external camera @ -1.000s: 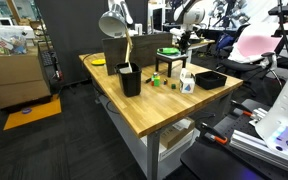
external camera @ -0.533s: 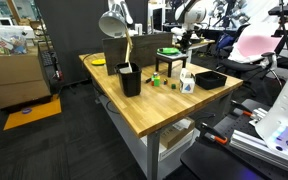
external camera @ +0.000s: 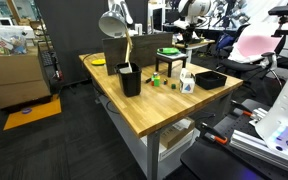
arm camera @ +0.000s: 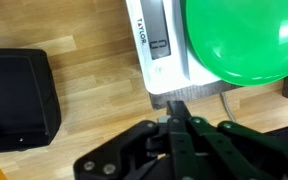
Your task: Push the button on the scale
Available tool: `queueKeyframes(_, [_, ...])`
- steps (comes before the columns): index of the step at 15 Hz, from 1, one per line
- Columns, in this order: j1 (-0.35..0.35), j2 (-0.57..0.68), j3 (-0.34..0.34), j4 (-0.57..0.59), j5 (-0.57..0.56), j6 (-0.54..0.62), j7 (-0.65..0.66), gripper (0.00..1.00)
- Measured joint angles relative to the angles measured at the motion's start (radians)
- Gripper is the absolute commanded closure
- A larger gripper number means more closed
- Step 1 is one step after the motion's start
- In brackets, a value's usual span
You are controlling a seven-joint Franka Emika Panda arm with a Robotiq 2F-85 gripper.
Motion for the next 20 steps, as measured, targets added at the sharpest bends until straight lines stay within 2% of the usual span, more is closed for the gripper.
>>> queueKeyframes(11, [0.071, -0.186, 0.000, -0.191, -0.098, 0.013, 0.018, 1.00])
queueKeyframes(12, [0.077, -0.198, 0.000, -0.208, -0.111, 0.013, 0.023, 0.98])
queueKeyframes(14, [0.089, -0.218, 0.000, -0.240, -0.134, 0.014, 0.036, 0.72])
queueKeyframes(15, [0.094, -0.225, 0.000, -0.252, -0.143, 0.014, 0.041, 0.69])
queueKeyframes(16, [0.098, -0.233, 0.000, -0.262, -0.150, 0.014, 0.045, 0.87])
queueKeyframes(18, [0.104, -0.248, 0.002, -0.278, -0.151, 0.009, 0.046, 0.73])
queueKeyframes(20, [0.104, -0.254, 0.002, -0.283, -0.151, 0.009, 0.046, 0.69])
